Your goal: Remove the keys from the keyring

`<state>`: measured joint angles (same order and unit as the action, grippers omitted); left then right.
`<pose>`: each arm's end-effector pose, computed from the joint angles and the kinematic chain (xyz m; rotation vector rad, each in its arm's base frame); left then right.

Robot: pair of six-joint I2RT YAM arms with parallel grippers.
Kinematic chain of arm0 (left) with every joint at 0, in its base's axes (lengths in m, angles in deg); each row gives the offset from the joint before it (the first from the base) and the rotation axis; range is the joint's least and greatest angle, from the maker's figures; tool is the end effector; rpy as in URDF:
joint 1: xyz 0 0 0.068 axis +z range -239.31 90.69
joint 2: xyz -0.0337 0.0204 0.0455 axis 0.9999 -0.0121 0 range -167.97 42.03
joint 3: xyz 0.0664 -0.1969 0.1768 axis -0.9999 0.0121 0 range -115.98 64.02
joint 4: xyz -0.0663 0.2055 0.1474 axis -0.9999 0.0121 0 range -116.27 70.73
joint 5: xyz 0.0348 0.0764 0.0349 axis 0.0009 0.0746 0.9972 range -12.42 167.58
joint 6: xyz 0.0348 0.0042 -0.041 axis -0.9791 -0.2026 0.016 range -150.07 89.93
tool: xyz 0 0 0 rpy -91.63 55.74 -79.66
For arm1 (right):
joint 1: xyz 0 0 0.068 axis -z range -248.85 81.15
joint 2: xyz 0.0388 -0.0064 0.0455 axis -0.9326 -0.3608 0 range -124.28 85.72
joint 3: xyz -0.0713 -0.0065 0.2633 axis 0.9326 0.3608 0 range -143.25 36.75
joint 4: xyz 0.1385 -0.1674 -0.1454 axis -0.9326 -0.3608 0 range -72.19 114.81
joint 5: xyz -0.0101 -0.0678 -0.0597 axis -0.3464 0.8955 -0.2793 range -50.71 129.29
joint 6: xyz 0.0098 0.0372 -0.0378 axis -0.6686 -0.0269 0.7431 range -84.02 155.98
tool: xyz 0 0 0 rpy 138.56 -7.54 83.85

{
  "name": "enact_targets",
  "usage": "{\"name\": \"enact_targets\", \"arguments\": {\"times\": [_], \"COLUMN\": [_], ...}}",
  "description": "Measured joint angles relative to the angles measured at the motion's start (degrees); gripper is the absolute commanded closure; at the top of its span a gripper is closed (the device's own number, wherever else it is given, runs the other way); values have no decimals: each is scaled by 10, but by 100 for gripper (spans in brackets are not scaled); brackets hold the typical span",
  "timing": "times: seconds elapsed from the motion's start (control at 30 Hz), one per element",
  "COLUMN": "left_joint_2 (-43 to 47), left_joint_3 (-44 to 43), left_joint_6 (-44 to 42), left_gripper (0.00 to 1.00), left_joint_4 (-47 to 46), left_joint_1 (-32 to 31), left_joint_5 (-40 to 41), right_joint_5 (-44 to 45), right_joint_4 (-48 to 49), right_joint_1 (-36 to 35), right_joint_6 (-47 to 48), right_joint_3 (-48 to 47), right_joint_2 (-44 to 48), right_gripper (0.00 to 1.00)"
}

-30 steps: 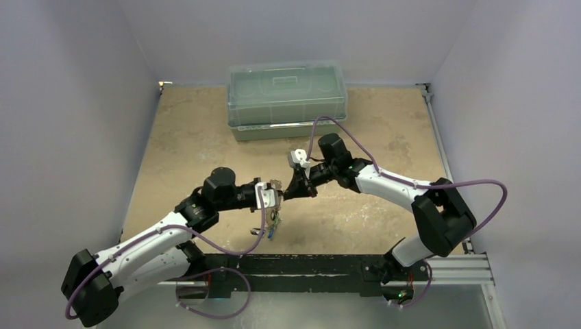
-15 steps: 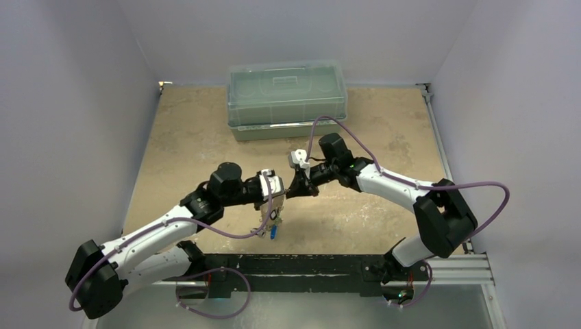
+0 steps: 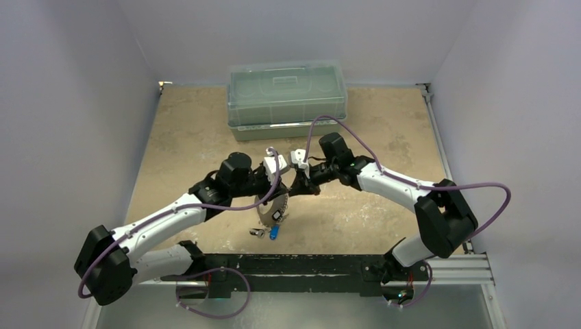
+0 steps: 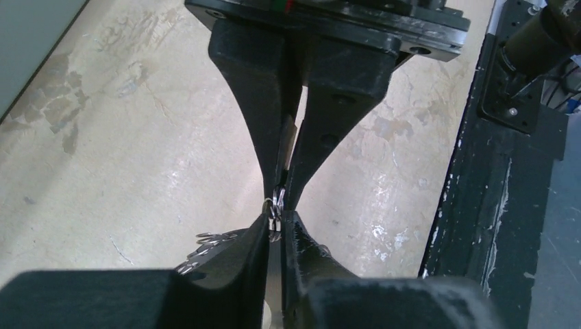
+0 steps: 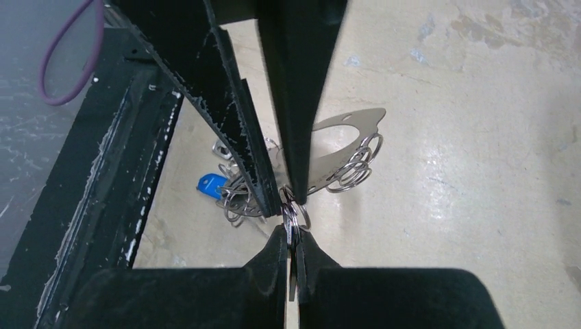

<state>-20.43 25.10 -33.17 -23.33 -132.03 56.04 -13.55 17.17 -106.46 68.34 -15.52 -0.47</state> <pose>0.1693 -0.1740 0.2571 1.0362 1.8219 -0.8094 0.2289 0.2121 0.2267 -1.6015 1.4633 1.0944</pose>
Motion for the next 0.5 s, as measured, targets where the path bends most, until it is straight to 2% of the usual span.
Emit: {"name": "enact_targets", "arguments": {"times": [0.07,0.2,0.3,0.5], "left_joint_2": [2,45,103,162], "left_joint_3": [0,22,43,82], "left_joint_6": [11,3,-56,-194], "left_gripper": [70,58,56,60], "left_joint_4": [0,-16,-10,-6], "left_joint_1": [9,58,94,97], "left_joint_5": [-16,-82,-131,-198], "right_joint_5": [-8,-26,-38,-52], "right_joint_4": [2,20,27,31], "right_joint_1": [-1,-4,-4,-4], "right_joint_6": [-2,-13,-20,-28], "right_joint_3": [0,0,0,0], "right_joint_2": [1,5,9,11], "right_gripper": [100,100,100,100]}}
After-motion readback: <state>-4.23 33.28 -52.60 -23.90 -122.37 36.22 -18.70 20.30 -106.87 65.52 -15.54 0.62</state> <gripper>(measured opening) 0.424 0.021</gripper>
